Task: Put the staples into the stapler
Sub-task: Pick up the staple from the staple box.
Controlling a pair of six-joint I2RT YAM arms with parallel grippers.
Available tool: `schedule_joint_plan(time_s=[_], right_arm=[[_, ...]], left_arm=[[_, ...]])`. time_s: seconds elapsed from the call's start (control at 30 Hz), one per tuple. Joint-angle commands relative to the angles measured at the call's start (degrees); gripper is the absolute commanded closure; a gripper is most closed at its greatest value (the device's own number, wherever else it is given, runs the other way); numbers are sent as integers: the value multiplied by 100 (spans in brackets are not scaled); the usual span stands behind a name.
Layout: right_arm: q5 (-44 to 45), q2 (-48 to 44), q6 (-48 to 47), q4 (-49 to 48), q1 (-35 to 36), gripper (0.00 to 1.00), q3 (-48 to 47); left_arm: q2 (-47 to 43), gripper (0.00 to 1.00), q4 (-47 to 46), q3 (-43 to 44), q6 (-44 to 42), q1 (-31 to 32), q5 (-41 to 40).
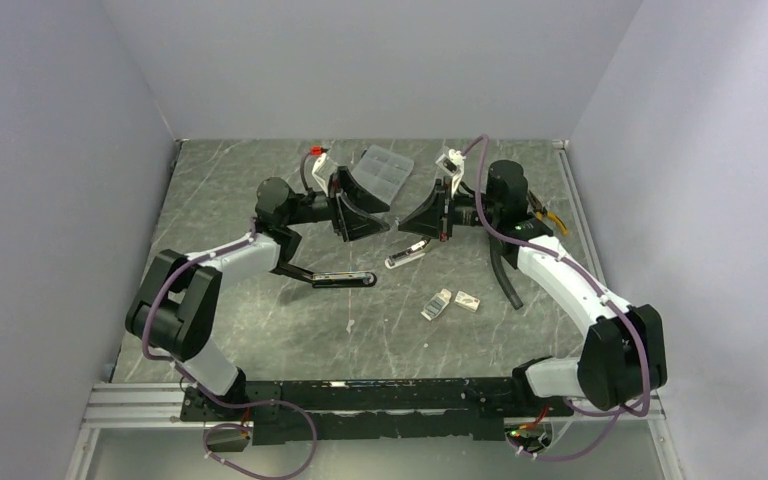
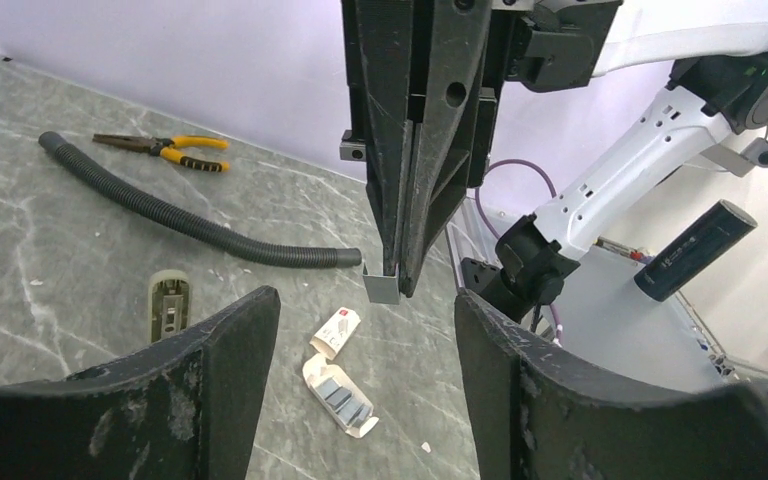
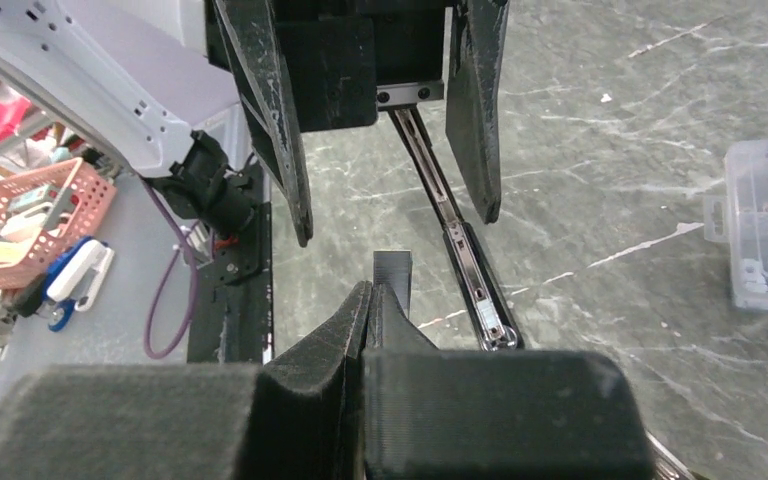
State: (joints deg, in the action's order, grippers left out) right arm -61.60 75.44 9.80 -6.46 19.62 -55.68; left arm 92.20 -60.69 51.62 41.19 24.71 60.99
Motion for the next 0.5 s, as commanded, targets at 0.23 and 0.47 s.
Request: schedule_joint_plan(time_s=[0.23,0.47], right_arm=[[-480,92,998,-1477,-70,100,293],[-513,153,1153,-1635,-72,100,317]], left_arm=[[85,33,-775,-74,-163,154,31],[157,36,-939,-59,-95,216,1]])
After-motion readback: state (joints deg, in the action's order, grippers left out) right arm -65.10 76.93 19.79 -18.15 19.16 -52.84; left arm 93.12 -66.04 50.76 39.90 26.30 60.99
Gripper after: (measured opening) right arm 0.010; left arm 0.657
